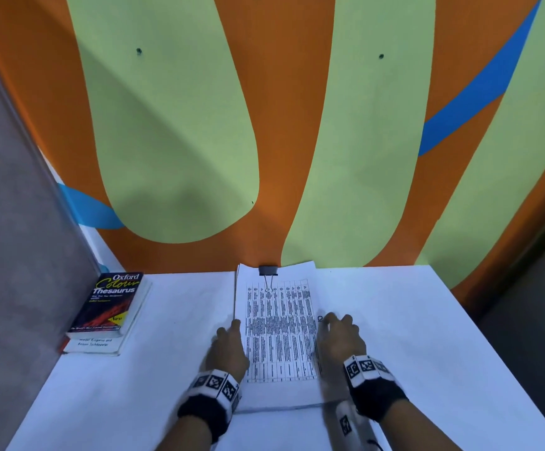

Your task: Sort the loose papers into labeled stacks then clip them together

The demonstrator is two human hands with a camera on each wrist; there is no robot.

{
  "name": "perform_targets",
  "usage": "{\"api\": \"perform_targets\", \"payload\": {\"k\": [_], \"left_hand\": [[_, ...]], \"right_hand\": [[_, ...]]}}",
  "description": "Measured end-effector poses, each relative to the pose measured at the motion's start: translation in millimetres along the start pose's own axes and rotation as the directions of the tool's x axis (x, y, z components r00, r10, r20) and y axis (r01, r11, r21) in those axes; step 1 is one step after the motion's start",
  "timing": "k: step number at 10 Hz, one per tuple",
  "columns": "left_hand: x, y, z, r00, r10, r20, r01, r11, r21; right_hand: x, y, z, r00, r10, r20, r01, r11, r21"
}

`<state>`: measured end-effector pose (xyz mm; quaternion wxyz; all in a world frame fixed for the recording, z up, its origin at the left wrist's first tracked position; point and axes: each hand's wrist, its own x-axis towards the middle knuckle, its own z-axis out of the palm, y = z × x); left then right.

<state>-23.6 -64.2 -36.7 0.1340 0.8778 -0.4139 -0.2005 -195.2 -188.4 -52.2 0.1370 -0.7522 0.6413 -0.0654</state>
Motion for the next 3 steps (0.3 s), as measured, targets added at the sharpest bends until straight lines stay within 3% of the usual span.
{"api": "perform_targets", "payload": {"k": [1,2,3], "left_hand": [[-4.8,2.6,-9.8,1.000,0.006,0.017,-0.009,0.990,0.140],[-5.4,3.7,-19.7,0.999,0.014,0.044,-0.022,0.983,0.182],[-19.6,-4.5,-18.8,0.998,0.023,0.067,-0.032,0.991,0.133]], "right_hand": [[-6.3,-4.3,-8.8,0.999,-0.022,0.042,0.021,0.999,0.028],[-11.4,-3.1,-22.5,0.993,-0.016,0.119,0.031,0.992,-0.121],[-4.4,16.6,-52.8,0.975,-0.146,0.168,0.145,0.989,0.017]]}}
